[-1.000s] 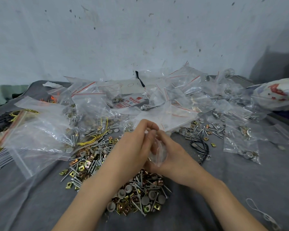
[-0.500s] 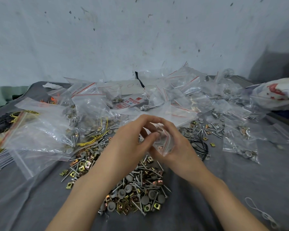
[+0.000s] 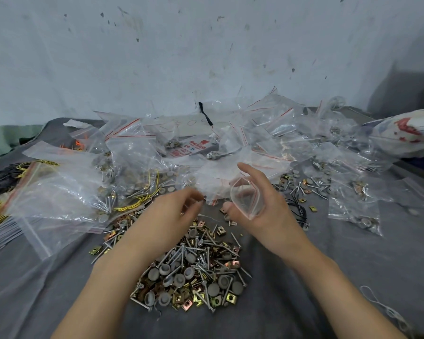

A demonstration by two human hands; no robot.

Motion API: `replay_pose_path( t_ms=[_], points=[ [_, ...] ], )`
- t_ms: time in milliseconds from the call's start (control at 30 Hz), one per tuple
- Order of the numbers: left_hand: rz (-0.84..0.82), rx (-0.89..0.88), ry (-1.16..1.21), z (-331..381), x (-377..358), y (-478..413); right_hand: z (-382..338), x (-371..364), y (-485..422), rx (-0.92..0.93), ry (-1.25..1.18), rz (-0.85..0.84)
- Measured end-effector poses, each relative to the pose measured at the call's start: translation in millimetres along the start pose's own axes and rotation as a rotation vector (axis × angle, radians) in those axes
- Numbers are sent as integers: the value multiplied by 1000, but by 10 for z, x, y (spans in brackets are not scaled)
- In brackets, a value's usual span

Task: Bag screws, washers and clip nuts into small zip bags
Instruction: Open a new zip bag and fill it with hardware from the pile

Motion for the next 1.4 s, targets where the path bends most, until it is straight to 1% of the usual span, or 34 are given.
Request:
replay_pose_path(
  t_ms=[100,233,400,467,567,667,833,933,1067,1400],
  points=[
    [-111,29,-79,-19,-94,7,34,30,-12,10,-38,23],
    [-195,57,-184,-20,-131,31,64,93,-14,12,-141,66],
    [-253,119,-297,-80,-129,46,46,210,-22,26,-231,145],
    [-273,141,-300,-103,-155,45,47,254,-22,30,-255,166],
    [-269,129,-282,-97,-154,55,48,296,-7,35,-211,183],
    [-186,90,-226,-56,-116,56,72,279,5,42,-161,167],
    [133,-34,206,180,109,29,90,141,-15,68,-62,103],
    [250,-128,352,365,252,24,76,69,-21,64,-3,73],
    [257,-183,422,512,278,37,73,14,-19,42,60,42],
    [216,-234,374,614,192,6,88,0,-17,17,97,38]
  ],
)
Point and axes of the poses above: each hand's wrist, its own y-axis away from the middle knuckle, its own x-axis out of the back of the hand, z = x × y, the point moved 5 cm from there along -y, towards the middle knuckle, and after that the axes turned 9 degrees about -z, right-handed, at the moved point
